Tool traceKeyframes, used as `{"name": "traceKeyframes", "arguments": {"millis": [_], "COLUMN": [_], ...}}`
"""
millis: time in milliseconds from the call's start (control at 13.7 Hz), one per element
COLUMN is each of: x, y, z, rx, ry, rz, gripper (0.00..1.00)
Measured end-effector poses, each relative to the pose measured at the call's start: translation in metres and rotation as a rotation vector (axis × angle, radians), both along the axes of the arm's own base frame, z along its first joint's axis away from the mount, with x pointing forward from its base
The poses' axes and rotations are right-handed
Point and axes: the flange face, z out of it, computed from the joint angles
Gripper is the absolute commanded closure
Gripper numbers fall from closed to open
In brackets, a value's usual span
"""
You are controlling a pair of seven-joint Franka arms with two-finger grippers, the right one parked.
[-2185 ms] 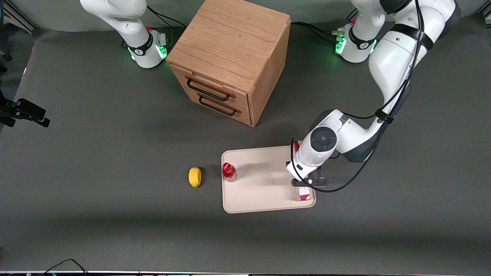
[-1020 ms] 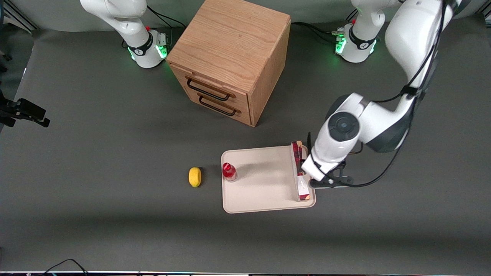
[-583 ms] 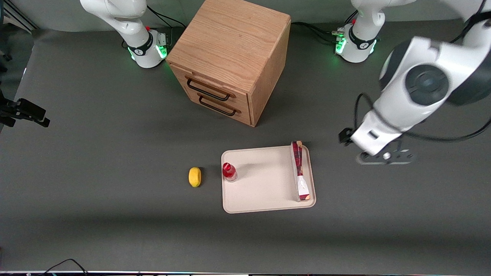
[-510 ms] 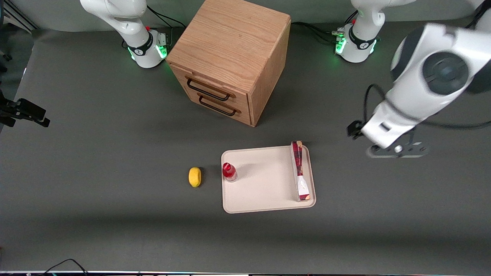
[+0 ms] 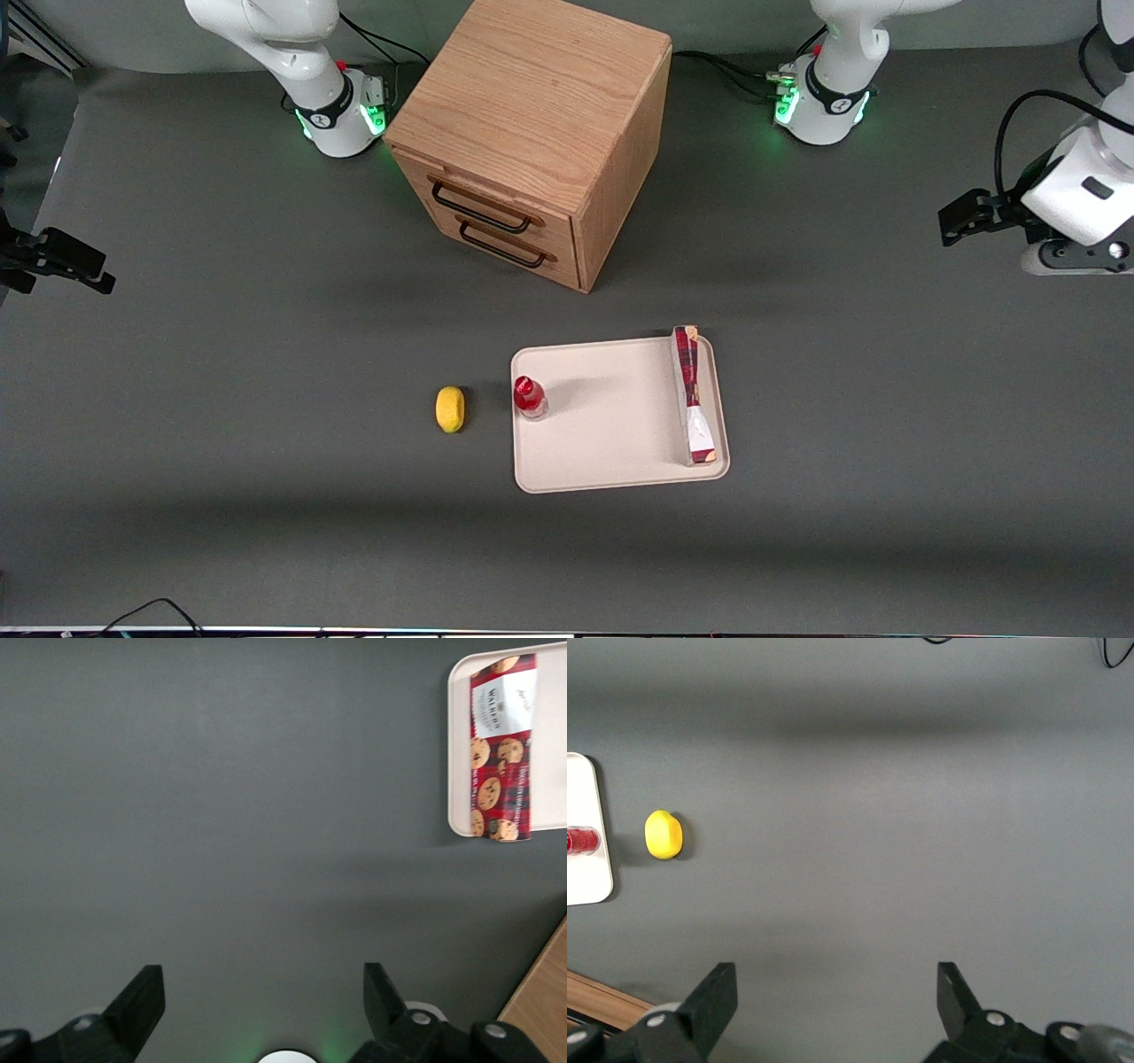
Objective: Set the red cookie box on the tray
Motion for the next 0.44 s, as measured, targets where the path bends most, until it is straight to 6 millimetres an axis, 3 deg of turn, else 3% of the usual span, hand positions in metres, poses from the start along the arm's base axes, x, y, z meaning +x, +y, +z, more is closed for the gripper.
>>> {"name": "traceKeyframes", "arguments": {"millis": [437], "x": [0.0032], "y": [0.0029], "z": [-0.0065], "rx": [-0.005], "ry": [-0.028], "rz": [0.002], "gripper": [0.00]}}
